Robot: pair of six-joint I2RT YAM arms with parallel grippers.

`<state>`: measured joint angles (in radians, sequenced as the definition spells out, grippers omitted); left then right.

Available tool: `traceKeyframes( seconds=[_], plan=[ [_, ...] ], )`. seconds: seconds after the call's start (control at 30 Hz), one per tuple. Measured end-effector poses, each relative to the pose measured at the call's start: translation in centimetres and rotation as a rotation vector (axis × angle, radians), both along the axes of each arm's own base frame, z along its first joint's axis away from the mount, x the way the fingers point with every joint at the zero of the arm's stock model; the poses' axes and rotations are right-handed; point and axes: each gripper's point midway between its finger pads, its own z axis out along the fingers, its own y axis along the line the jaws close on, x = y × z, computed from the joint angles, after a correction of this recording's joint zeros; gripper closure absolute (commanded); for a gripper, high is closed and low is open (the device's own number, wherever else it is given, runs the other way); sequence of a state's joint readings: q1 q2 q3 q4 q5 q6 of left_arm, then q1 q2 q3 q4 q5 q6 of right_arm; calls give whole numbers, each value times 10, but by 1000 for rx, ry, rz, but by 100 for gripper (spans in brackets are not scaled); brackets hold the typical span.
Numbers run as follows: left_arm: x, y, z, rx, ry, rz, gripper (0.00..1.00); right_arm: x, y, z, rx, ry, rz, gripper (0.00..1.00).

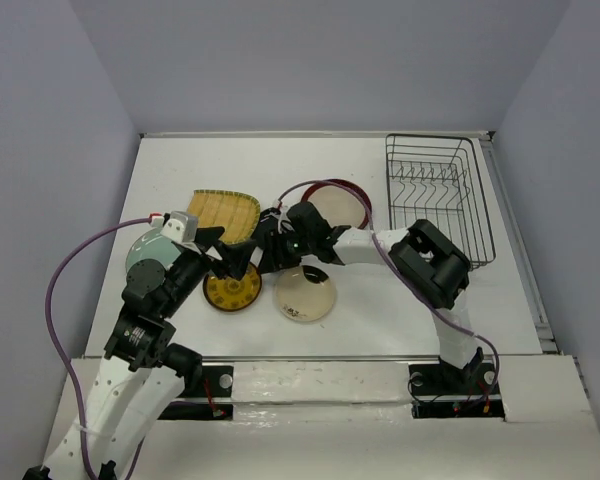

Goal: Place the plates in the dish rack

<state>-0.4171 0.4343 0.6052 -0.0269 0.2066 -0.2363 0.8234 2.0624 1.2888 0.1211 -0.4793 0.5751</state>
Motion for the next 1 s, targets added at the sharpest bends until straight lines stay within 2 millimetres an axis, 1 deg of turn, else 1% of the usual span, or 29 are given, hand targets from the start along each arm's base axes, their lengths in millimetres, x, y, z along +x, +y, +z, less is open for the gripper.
traceKeyframes(
  seconds=[0.13, 0.23, 0.33, 0.37, 0.4, 0.5, 0.57, 0.67, 0.7, 0.73, 0.8, 0.83, 0.87, 0.9, 0.93, 0.97, 1.0],
  plan=[
    [0, 0, 0, 0, 0, -2, 1, -7, 11, -13, -12, 19, 28, 50],
    [0, 0, 0, 0, 0, -2, 1, -11, 18, -15, -9, 23, 47, 56],
    [0, 0, 0, 0, -1, -2, 1, -15, 25, -17, -5, 28, 59, 74],
    [-1, 0, 0, -1, -2, -2, 1, -15, 26, -19, -7, 30, 58, 82],
    [-1, 0, 1, -2, -5, -1, 1, -16, 26, -20, -9, 38, 55, 93],
    [-2, 1, 3, -6, -12, 2, 1, -16, 26, -23, -15, 52, 35, 93],
    [-2, 2, 4, -8, -16, 5, 1, -14, 26, -20, -8, 46, 24, 93],
    [-3, 4, 7, -12, -25, 11, 1, -13, 18, -14, -24, 15, -13, 93],
    [-4, 4, 8, -14, -30, 14, 1, -13, 13, -8, -31, -1, -30, 93],
    [-5, 5, 9, -16, -33, 15, 1, -14, 3, 0, -44, -23, -49, 93],
    [-6, 6, 12, -21, -44, 19, 1, -11, -10, 27, -41, -78, -88, 93],
    [-7, 7, 13, -23, -49, 20, 1, -6, -18, 42, -38, -117, -116, 93],
    [-9, 6, 14, -27, -56, 15, 1, 0, -28, 66, -19, -165, -152, 93],
    [-11, 6, 16, -31, -64, 10, 1, 10, -45, 95, -1, -226, -209, 93],
    [-14, 5, 18, -35, -71, 3, 1, 20, -62, 120, 17, -274, -264, 93],
    [-16, 4, 20, -38, -77, -2, 1, 36, -90, 155, 44, -340, -350, 93],
    [-19, 3, 22, -43, -87, -12, 1, 53, -118, 183, 65, -395, -443, 93]
  ],
)
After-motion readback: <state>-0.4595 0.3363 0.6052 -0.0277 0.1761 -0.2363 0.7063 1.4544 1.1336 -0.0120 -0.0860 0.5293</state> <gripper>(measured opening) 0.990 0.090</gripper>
